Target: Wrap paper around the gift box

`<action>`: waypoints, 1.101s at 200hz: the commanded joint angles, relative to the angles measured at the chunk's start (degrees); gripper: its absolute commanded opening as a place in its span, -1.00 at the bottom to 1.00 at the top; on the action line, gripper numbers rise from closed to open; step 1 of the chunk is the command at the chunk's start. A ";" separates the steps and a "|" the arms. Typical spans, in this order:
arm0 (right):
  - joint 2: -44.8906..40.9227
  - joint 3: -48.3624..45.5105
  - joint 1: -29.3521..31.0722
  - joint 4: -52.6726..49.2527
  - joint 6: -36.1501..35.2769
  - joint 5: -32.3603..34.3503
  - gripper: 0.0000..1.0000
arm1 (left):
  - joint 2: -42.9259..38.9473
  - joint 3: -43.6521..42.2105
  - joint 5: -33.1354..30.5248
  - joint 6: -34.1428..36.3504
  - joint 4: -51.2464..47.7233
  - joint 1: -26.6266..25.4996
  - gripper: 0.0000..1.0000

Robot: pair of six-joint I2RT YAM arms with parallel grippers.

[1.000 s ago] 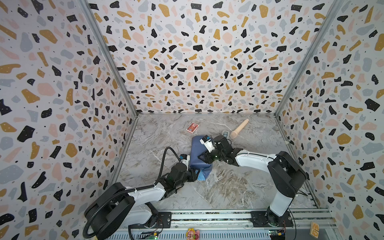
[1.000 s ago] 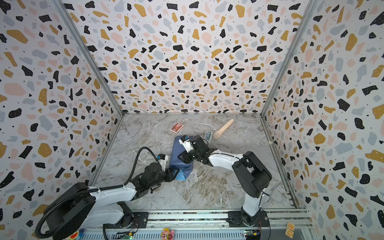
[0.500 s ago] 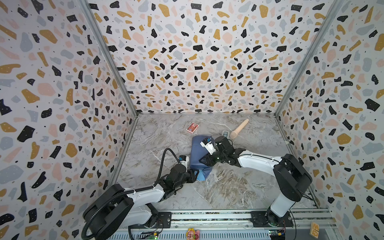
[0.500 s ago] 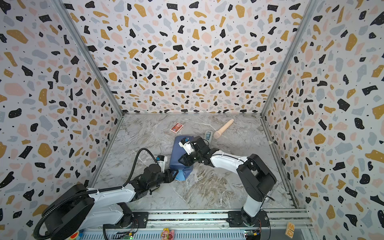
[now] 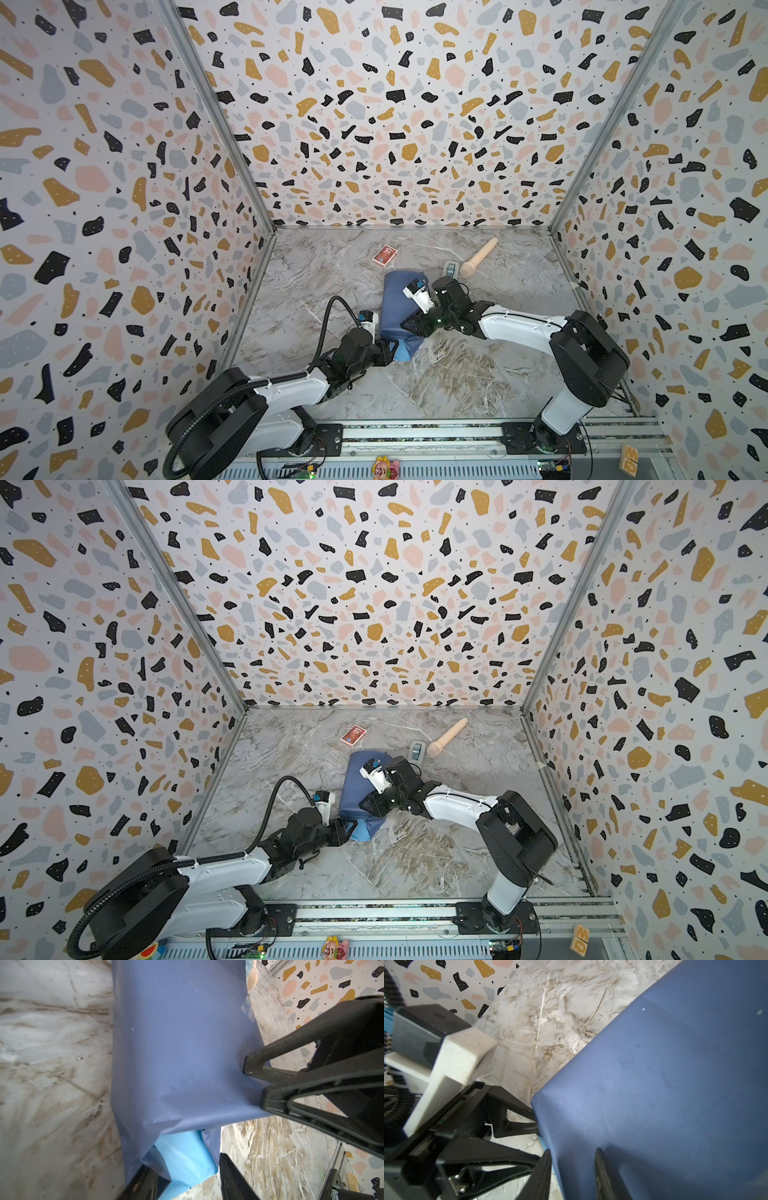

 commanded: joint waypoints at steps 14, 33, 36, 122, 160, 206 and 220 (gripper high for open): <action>1.19 -0.66 0.00 -3.75 0.36 1.20 -0.29 | 1.98 1.56 2.59 -0.31 4.89 -0.18 -0.01; 1.36 -0.85 -0.02 -3.68 0.39 1.32 -0.29 | 3.85 2.27 3.08 0.12 5.79 -0.19 0.01; 1.44 -0.84 -0.02 -3.69 0.34 1.31 -0.29 | 4.10 2.40 3.04 0.24 5.84 -0.19 0.01; 1.43 -0.80 -0.40 -3.70 0.22 1.56 -0.30 | 7.48 2.77 5.50 4.20 10.32 1.19 0.28; 1.48 -0.98 -0.72 -3.40 0.38 1.56 -0.30 | 8.15 1.17 5.18 7.39 13.18 2.07 0.38; 1.88 -0.83 -0.76 -3.26 0.62 1.34 -0.31 | 9.98 0.86 5.39 8.65 16.01 2.36 0.31; 1.92 -0.78 -0.89 -3.32 0.51 1.40 -0.32 | 10.86 0.61 5.52 8.93 16.47 2.36 0.26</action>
